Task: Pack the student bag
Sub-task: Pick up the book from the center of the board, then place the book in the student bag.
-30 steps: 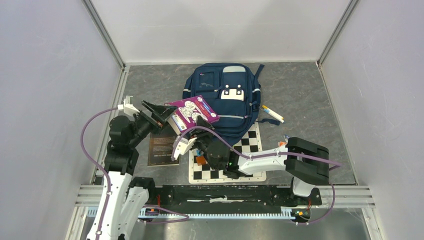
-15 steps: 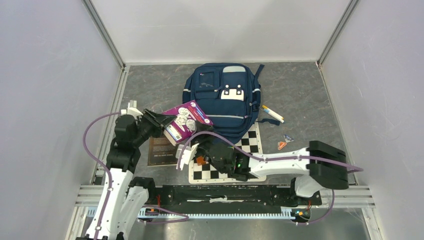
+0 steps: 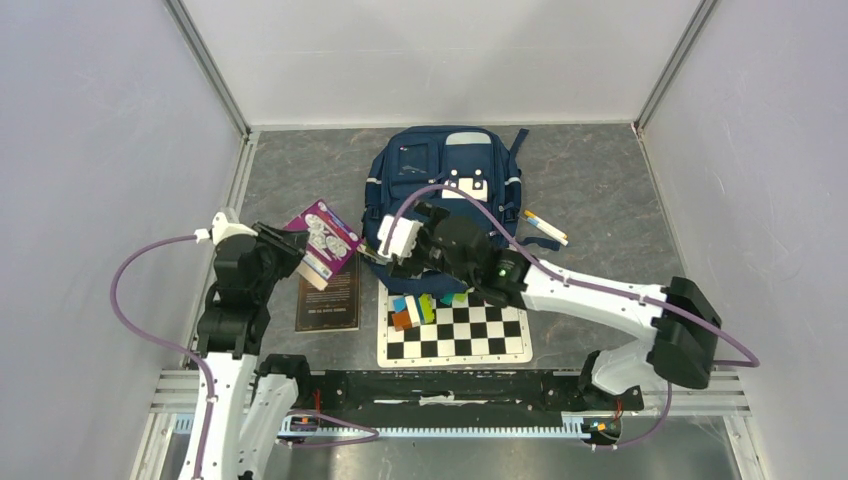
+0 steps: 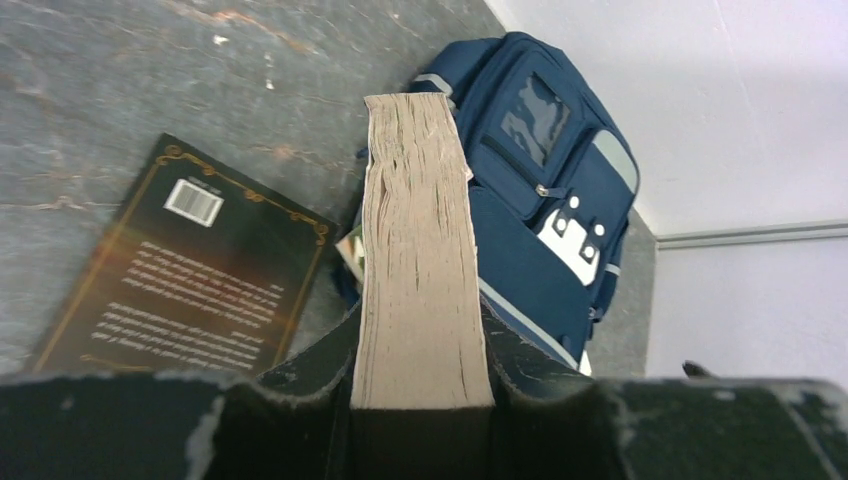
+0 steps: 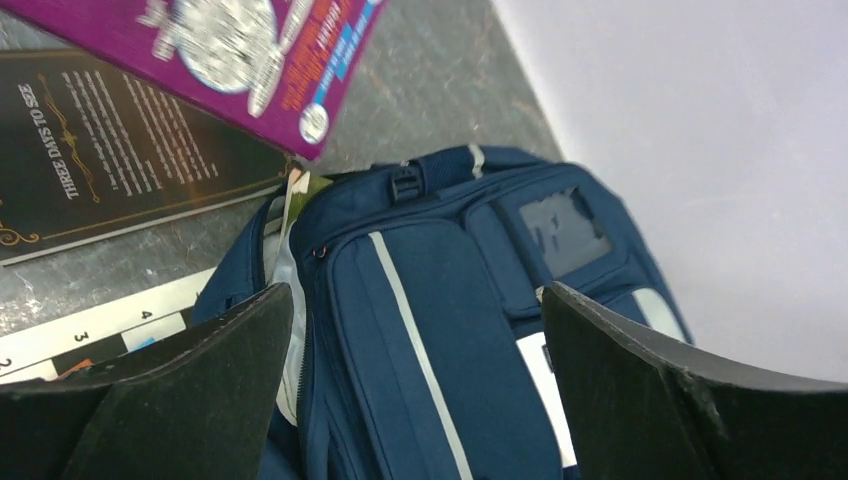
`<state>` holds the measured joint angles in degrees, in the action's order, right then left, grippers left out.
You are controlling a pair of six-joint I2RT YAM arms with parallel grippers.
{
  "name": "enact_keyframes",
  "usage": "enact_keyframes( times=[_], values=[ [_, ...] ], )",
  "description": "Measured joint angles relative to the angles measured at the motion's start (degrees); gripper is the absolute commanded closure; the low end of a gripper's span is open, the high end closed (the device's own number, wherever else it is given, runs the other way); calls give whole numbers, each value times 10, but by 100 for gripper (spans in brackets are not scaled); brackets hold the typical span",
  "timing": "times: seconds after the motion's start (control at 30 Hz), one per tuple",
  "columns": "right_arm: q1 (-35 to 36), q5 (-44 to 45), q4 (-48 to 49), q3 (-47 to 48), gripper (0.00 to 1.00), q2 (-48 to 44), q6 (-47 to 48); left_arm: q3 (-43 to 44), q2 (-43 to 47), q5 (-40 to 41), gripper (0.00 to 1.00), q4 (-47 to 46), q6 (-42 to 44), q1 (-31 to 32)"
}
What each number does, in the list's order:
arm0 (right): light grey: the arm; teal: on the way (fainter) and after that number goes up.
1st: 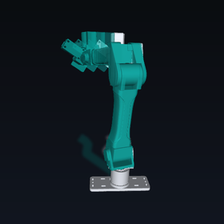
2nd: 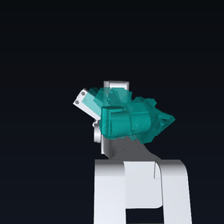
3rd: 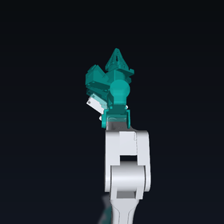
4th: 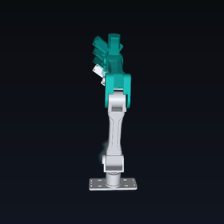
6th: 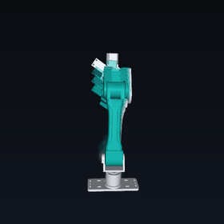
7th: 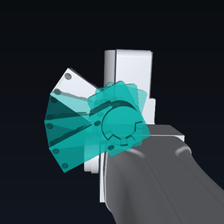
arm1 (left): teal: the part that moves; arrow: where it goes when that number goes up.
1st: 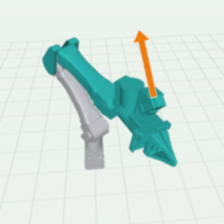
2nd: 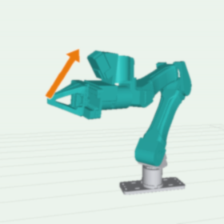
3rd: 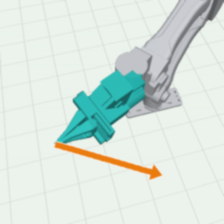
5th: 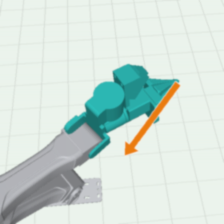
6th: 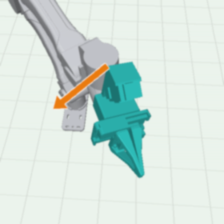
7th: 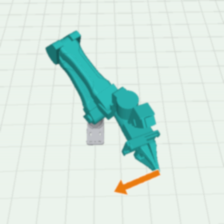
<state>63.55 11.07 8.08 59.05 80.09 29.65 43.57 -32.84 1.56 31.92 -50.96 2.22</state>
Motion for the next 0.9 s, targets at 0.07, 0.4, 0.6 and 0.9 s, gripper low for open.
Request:
enact_keyframes(
  times=[0.07, 0.4, 0.6, 0.9],
  values=[
    [-20, -20, -30, 29, 5, 29, -17, 0, 16, 14, 98, 21, 12, 0],
    [-57, -115, -147, 133, 18, 171, -61, -9, 75, 29, 98, 89, 26, 0],
    [-69, -141, -181, 140, 35, 199, -79, -16, 75, 26, 98, 91, 26, 0],
    [-87, -160, -224, 153, 100, 219, -86, -48, 79, -2, 98, 80, 10, 0]
  ],
)
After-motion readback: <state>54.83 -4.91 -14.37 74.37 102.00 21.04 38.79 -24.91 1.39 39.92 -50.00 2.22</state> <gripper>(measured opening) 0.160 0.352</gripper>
